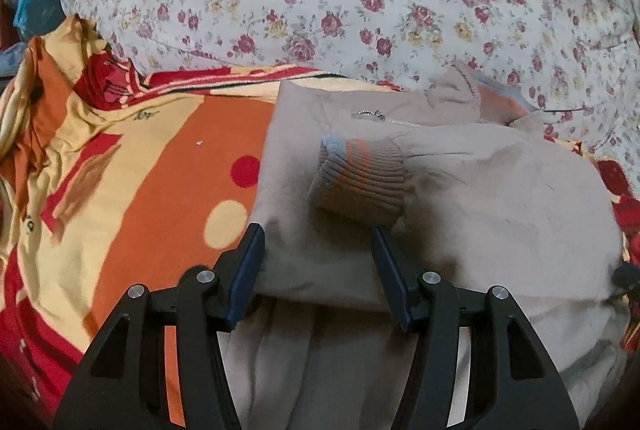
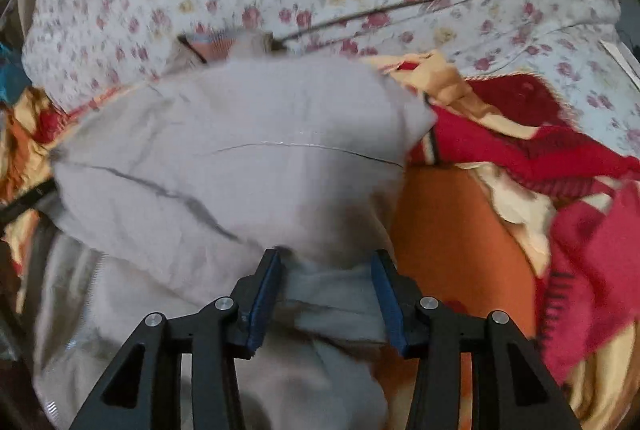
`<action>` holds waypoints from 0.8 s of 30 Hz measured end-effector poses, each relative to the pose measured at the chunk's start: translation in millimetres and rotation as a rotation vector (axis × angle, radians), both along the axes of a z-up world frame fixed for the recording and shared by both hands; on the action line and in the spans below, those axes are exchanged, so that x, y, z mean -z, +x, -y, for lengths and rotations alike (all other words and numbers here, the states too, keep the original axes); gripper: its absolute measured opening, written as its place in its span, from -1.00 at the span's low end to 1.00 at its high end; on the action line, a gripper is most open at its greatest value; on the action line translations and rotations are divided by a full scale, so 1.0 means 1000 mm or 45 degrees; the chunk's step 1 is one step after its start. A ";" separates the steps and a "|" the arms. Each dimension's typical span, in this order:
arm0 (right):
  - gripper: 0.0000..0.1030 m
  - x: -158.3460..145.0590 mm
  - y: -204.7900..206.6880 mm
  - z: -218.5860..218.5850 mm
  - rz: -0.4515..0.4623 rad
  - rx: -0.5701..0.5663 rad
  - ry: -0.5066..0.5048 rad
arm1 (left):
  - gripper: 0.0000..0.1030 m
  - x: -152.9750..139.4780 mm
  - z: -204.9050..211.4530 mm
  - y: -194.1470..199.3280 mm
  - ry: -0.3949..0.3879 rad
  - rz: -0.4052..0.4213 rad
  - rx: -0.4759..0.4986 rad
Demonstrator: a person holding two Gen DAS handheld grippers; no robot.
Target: Fold large clothes
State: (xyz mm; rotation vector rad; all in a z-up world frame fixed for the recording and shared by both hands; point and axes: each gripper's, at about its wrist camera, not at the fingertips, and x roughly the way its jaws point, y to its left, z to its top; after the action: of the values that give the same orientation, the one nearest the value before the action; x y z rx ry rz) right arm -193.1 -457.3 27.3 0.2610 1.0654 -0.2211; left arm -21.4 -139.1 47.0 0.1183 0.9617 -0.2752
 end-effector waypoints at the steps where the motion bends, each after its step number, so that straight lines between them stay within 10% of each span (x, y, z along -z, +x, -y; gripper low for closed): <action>1: -0.12 -0.008 -0.007 0.000 0.018 -0.003 -0.005 | 0.08 -0.003 -0.002 -0.004 0.000 0.000 0.007; 10: 0.36 -0.061 -0.108 -0.005 0.127 -0.059 0.156 | 0.08 -0.030 -0.036 -0.062 -0.072 -0.004 0.098; 18: 0.35 -0.024 -0.146 -0.023 0.074 -0.048 0.294 | 0.08 -0.032 -0.073 -0.122 -0.096 -0.052 0.148; 19: 0.25 -0.015 -0.145 -0.024 0.066 -0.035 0.327 | 0.08 -0.032 -0.076 -0.127 -0.099 -0.063 0.154; 21: -0.83 0.000 -0.145 -0.029 0.049 -0.064 0.427 | 0.08 -0.032 -0.084 -0.139 -0.107 -0.088 0.169; 24: -0.87 -0.014 -0.161 -0.043 0.117 -0.148 0.315 | 0.08 -0.034 -0.100 -0.161 -0.132 -0.086 0.198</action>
State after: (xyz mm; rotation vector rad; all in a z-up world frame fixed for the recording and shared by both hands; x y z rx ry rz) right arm -354.3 -414.1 41.6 0.4266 1.0127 0.0277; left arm -182.8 -38.6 81.4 0.0896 1.0045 -0.4738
